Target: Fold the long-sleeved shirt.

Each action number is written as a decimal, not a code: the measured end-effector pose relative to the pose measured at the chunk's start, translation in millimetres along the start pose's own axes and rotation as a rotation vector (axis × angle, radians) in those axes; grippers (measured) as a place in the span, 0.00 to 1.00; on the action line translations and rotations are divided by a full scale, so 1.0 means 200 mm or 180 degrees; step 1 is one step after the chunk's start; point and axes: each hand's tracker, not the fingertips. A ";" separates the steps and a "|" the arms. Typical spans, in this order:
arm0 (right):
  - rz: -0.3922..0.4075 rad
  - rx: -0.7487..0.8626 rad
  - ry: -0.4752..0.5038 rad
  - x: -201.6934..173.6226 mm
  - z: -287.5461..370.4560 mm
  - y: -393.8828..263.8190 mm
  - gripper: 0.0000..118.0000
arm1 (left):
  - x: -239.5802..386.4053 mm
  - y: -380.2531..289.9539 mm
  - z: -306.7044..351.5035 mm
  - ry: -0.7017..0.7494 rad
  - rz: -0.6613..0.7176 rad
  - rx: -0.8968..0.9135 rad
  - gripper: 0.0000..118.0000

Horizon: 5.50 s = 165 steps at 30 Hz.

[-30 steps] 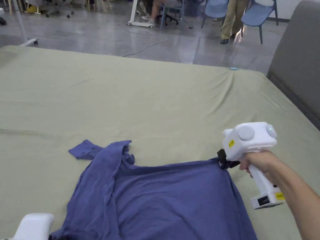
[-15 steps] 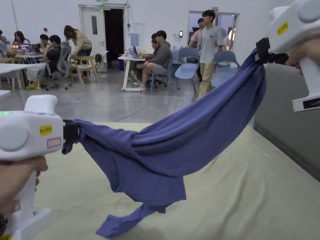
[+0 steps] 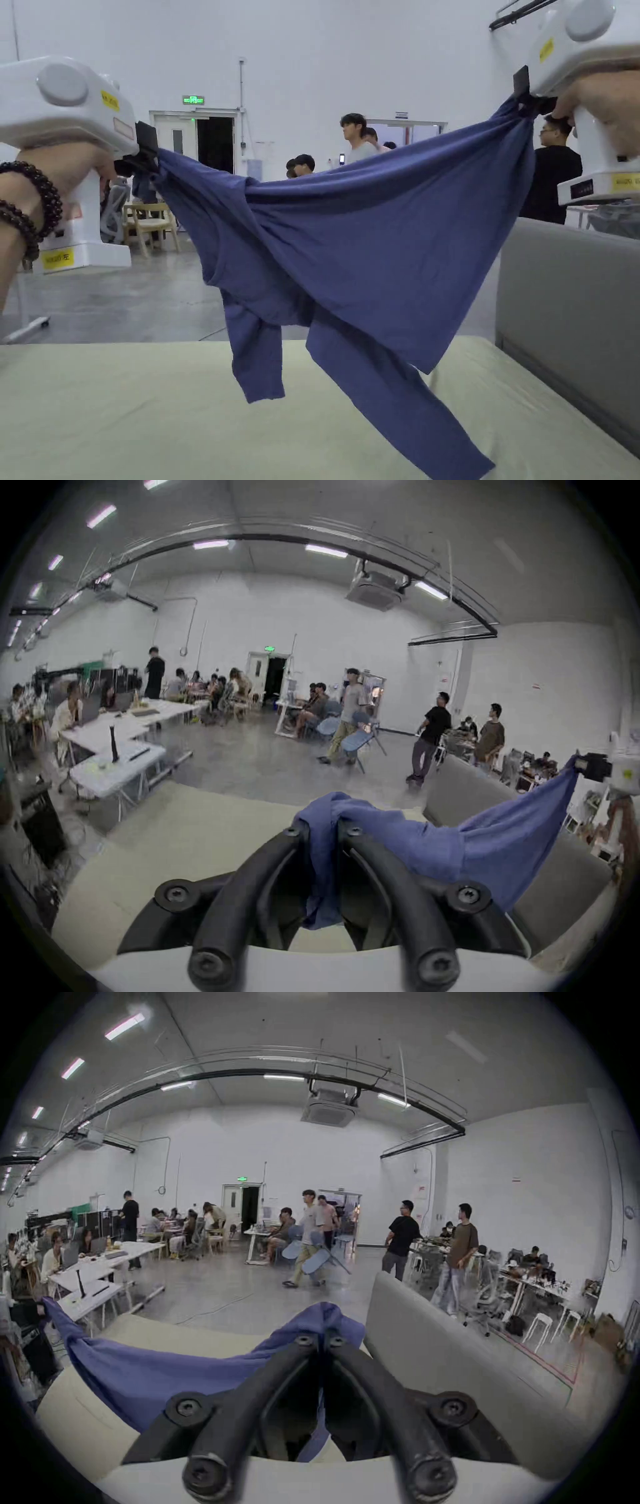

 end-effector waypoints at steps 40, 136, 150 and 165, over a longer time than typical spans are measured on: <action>0.0121 -0.1760 0.0775 -0.03 0.29 -2.54 0.00 | -0.32 -2.29 0.43 0.0890 -0.0293 -0.1217 0.06; 0.0170 -0.1658 0.0982 -0.02 0.18 -2.28 0.00 | 0.31 -1.58 -0.46 -0.0236 -0.0272 -0.0872 0.00; -0.0112 -0.0213 0.0666 -0.18 -0.18 -0.42 0.00 | 0.28 -0.07 -0.17 0.0106 -0.0123 0.0543 0.00; -0.0126 -0.0141 0.0559 -0.31 -0.23 -0.37 0.00 | 0.22 -0.06 -0.21 0.0279 -0.0204 0.0656 0.00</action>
